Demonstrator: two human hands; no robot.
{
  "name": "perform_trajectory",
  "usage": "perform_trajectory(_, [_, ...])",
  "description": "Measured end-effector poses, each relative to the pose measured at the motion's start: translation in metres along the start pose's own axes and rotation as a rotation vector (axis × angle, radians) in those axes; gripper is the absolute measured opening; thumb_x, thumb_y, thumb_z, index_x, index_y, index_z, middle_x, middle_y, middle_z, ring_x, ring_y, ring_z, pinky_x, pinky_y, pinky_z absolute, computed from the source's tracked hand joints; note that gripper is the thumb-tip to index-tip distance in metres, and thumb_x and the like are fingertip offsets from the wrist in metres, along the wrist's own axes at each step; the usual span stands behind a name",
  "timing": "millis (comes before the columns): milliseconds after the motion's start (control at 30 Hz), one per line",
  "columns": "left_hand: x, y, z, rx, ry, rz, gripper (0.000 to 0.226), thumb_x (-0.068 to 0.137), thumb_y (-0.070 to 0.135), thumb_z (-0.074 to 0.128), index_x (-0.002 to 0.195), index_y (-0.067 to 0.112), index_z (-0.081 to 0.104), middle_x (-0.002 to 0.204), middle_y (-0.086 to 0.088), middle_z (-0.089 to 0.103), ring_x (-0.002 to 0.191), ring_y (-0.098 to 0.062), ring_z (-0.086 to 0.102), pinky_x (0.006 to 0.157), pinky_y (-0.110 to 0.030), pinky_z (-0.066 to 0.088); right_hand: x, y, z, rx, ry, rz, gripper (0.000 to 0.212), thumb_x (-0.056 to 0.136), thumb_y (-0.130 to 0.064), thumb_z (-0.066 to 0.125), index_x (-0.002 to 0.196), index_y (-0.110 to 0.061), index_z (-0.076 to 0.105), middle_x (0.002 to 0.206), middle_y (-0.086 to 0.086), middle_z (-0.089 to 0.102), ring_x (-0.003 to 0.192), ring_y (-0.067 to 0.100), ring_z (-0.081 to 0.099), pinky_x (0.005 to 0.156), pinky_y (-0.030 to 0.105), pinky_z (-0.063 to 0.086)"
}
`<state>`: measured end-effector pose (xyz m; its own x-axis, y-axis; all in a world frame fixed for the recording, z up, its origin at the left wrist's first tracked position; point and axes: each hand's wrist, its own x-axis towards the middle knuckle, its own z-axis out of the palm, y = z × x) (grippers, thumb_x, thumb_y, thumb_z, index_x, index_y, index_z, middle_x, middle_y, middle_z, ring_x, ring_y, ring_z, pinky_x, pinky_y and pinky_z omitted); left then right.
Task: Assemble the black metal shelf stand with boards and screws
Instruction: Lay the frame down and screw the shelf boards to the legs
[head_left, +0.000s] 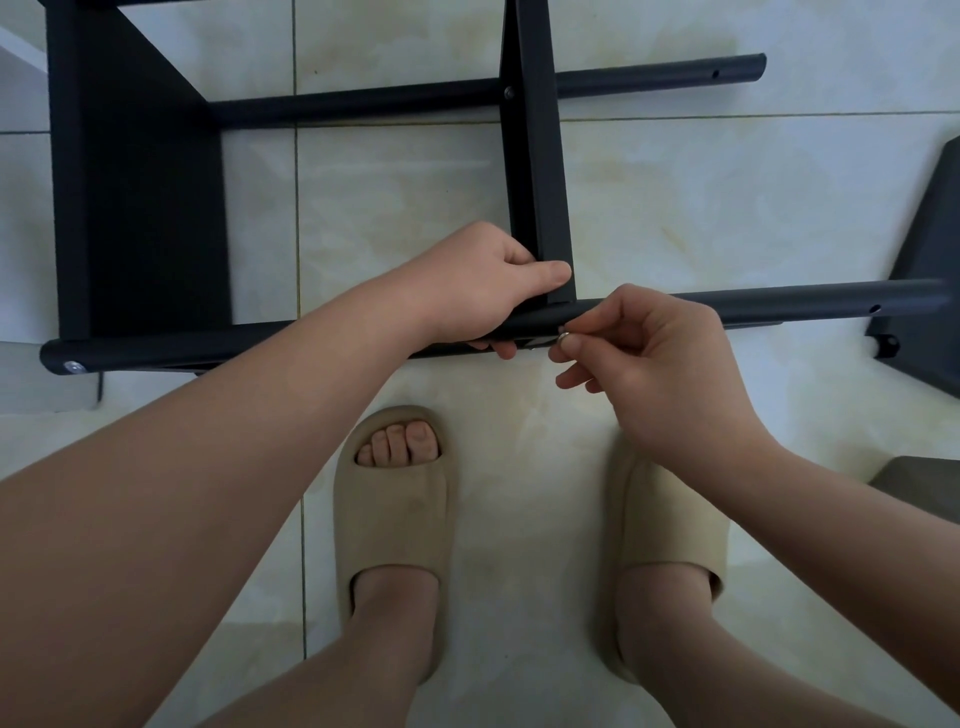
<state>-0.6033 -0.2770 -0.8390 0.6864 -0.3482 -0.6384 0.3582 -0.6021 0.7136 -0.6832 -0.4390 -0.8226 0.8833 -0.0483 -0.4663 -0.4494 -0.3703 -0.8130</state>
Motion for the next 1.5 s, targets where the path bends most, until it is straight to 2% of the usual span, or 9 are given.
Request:
perform_trajectory(233, [0.000,-0.001,0.000,-0.039,0.009,0.019,0.039,0.099,0.041,0.059,0.082,0.006,0.067,0.061,-0.004,0.070,0.055,-0.020,0.070,0.050,-0.025,0.050,-0.005,0.001,0.006,0.037,0.028,-0.010,0.021,0.093,-0.001,0.064,0.079,-0.017,0.061,0.075,-0.005,0.075,0.063,0.013,0.073,0.059,0.022,0.052])
perform_trajectory(333, [0.001,-0.001,0.001,-0.054,0.012,0.019,0.038,0.098,0.040,0.060,0.087,0.005,0.068,0.067,-0.008,0.073,0.060,-0.024,0.073,0.052,-0.026,0.051,-0.005,0.000,0.006,0.025,0.032,-0.015,0.022,0.094,-0.002,0.063,0.079,-0.018,0.060,0.075,-0.006,0.074,0.064,0.013,0.072,0.060,0.024,0.052])
perform_trajectory(500, [0.001,-0.001,0.001,-0.058,0.014,0.018,0.039,0.099,0.039,0.060,0.091,0.002,0.067,0.081,-0.017,0.074,0.061,-0.025,0.073,0.057,-0.031,0.053,-0.002,-0.002,0.002,-0.232,0.027,-0.181,0.025,0.091,-0.002,0.064,0.078,-0.022,0.058,0.077,-0.017,0.070,0.066,0.012,0.069,0.069,0.034,0.054])
perform_trajectory(733, [0.001,-0.001,0.001,-0.068,0.004,0.006,0.037,0.099,0.039,0.060,0.090,0.003,0.066,0.072,-0.011,0.073,0.059,-0.023,0.072,0.051,-0.026,0.052,-0.002,0.000,0.002,-0.282,0.044,-0.230,0.022,0.091,-0.001,0.062,0.079,-0.019,0.059,0.070,-0.013,0.069,0.066,0.013,0.067,0.067,0.036,0.053])
perform_trajectory(867, [0.001,0.000,0.000,-0.061,0.002,0.005,0.035,0.099,0.039,0.059,0.085,0.008,0.065,0.058,-0.002,0.069,0.053,-0.017,0.069,0.047,-0.021,0.049,-0.001,0.001,0.003,-0.039,0.020,-0.035,0.021,0.093,-0.004,0.064,0.078,-0.017,0.060,0.072,-0.007,0.073,0.064,0.012,0.071,0.061,0.033,0.057])
perform_trajectory(1000, [0.000,0.001,0.000,-0.068,-0.001,0.008,0.034,0.099,0.039,0.060,0.084,0.009,0.066,0.066,-0.007,0.072,0.057,-0.020,0.071,0.049,-0.024,0.050,-0.004,0.003,0.009,0.093,0.036,0.012,0.021,0.094,-0.001,0.062,0.079,-0.014,0.057,0.073,-0.003,0.074,0.064,0.014,0.070,0.054,0.025,0.054])
perform_trajectory(1100, [0.001,0.000,0.000,-0.054,-0.002,0.003,0.036,0.099,0.041,0.059,0.084,0.010,0.066,0.062,-0.004,0.071,0.055,-0.019,0.070,0.048,-0.022,0.050,-0.003,0.004,0.004,-0.197,0.032,-0.225,0.016,0.093,-0.001,0.061,0.083,-0.013,0.059,0.070,-0.005,0.070,0.067,0.019,0.068,0.063,0.037,0.055])
perform_trajectory(1267, [0.001,0.000,-0.001,-0.027,-0.031,-0.006,0.038,0.100,0.045,0.055,0.081,0.015,0.068,0.053,0.003,0.067,0.044,-0.010,0.063,0.044,-0.016,0.045,0.005,0.003,-0.006,-0.536,0.033,-0.583,0.006,0.085,0.000,0.065,0.081,-0.003,0.062,0.068,0.005,0.060,0.061,0.029,0.056,0.056,0.045,0.050])
perform_trajectory(1500, [0.001,-0.001,-0.002,-0.024,-0.041,-0.001,0.039,0.100,0.046,0.054,0.080,0.016,0.070,0.060,0.002,0.071,0.052,-0.012,0.067,0.048,-0.020,0.051,0.006,0.005,-0.008,-0.583,0.008,-0.612,0.014,0.088,-0.005,0.072,0.081,-0.002,0.060,0.068,0.007,0.060,0.058,0.032,0.053,0.054,0.045,0.050])
